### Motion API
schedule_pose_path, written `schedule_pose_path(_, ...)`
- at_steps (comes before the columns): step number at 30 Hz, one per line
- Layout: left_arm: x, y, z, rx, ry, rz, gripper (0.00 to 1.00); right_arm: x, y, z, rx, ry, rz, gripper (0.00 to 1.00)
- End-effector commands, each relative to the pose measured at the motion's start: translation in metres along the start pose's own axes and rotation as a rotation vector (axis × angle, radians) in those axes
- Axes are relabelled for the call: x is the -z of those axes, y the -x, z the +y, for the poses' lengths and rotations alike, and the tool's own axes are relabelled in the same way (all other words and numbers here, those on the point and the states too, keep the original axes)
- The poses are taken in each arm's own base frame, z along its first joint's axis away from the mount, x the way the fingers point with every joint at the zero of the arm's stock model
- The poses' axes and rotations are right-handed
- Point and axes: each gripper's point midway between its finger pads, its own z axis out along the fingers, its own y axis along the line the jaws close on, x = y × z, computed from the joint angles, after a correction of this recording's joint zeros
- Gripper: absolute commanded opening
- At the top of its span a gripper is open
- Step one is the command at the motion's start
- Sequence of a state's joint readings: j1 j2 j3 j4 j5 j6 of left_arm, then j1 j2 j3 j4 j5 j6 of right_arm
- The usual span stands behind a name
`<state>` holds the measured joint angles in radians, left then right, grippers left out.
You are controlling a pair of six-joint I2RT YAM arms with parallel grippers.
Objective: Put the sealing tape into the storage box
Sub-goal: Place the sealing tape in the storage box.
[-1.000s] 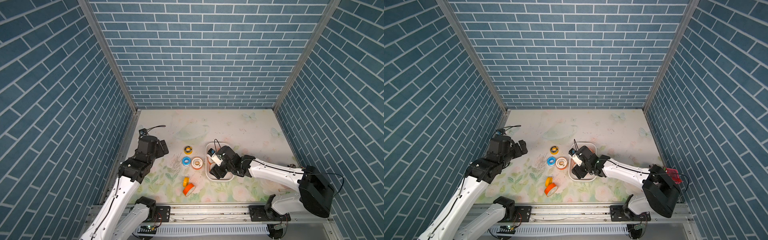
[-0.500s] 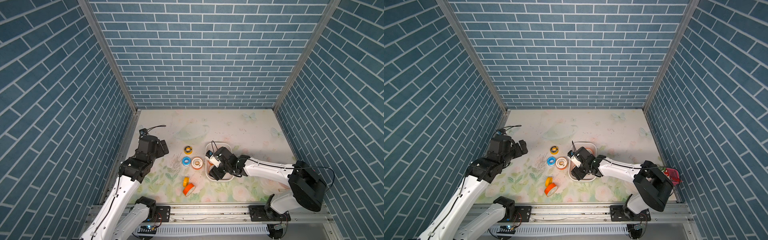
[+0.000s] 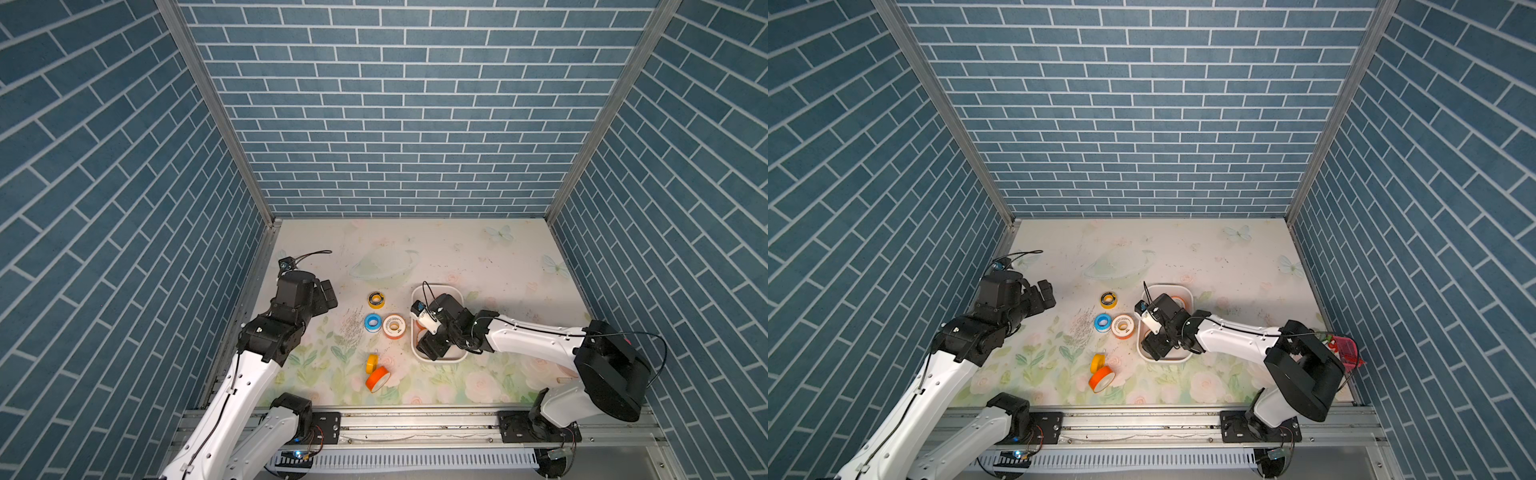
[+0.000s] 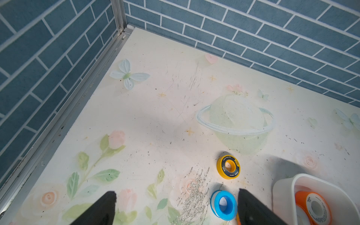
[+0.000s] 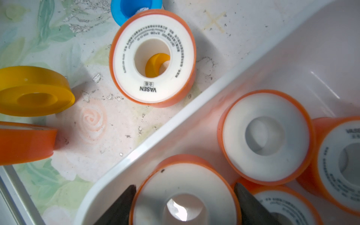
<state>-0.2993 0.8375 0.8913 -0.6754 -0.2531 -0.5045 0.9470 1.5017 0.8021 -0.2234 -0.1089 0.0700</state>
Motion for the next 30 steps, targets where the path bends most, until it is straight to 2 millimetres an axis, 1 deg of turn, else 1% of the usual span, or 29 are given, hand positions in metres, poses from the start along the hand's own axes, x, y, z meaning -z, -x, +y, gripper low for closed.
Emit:
schedule_pose_path(1, -0.003, -0.002, 0.003, 0.000, 0.011, 0.002, 1.00, -0.001, -0.001, -0.002, 0.014, -0.017, -0.003, 0.79)
schedule_pose_path(6, -0.003, -0.003, 0.003, 0.000, 0.009, 0.003, 1.00, 0.002, 0.001, -0.003, 0.008, -0.026, -0.018, 0.83)
schedule_pose_path(11, -0.004, -0.003, 0.003, -0.002, 0.011, 0.007, 1.00, 0.007, 0.006, -0.003, 0.008, -0.025, -0.038, 0.84)
schedule_pose_path(13, -0.004, -0.003, 0.003, -0.001, 0.011, 0.007, 1.00, 0.012, 0.010, -0.008, 0.007, -0.060, -0.061, 0.83)
schedule_pose_path(16, -0.004, -0.004, 0.003, -0.001, 0.012, 0.010, 1.00, 0.021, 0.019, -0.013, 0.007, -0.093, -0.107, 0.76)
schedule_pose_path(17, -0.004, -0.004, 0.002, -0.002, 0.009, 0.011, 1.00, 0.026, 0.023, -0.015, 0.004, -0.110, -0.133, 0.75)
schedule_pose_path(20, -0.006, -0.005, 0.001, -0.005, 0.005, 0.018, 1.00, 0.045, 0.037, -0.029, -0.024, -0.190, -0.241, 0.74)
schedule_pose_path(24, -0.007, -0.007, -0.005, -0.017, -0.026, 0.030, 1.00, 0.080, 0.046, -0.055, -0.092, -0.321, -0.404, 0.75)
schedule_pose_path(27, -0.010, -0.012, -0.016, -0.038, -0.080, 0.064, 1.00, 0.106, 0.044, -0.077, -0.170, -0.411, -0.511, 0.76)
schedule_pose_path(30, -0.013, -0.017, -0.030, -0.054, -0.140, 0.107, 1.00, 0.123, 0.031, -0.098, -0.247, -0.495, -0.583, 0.80)
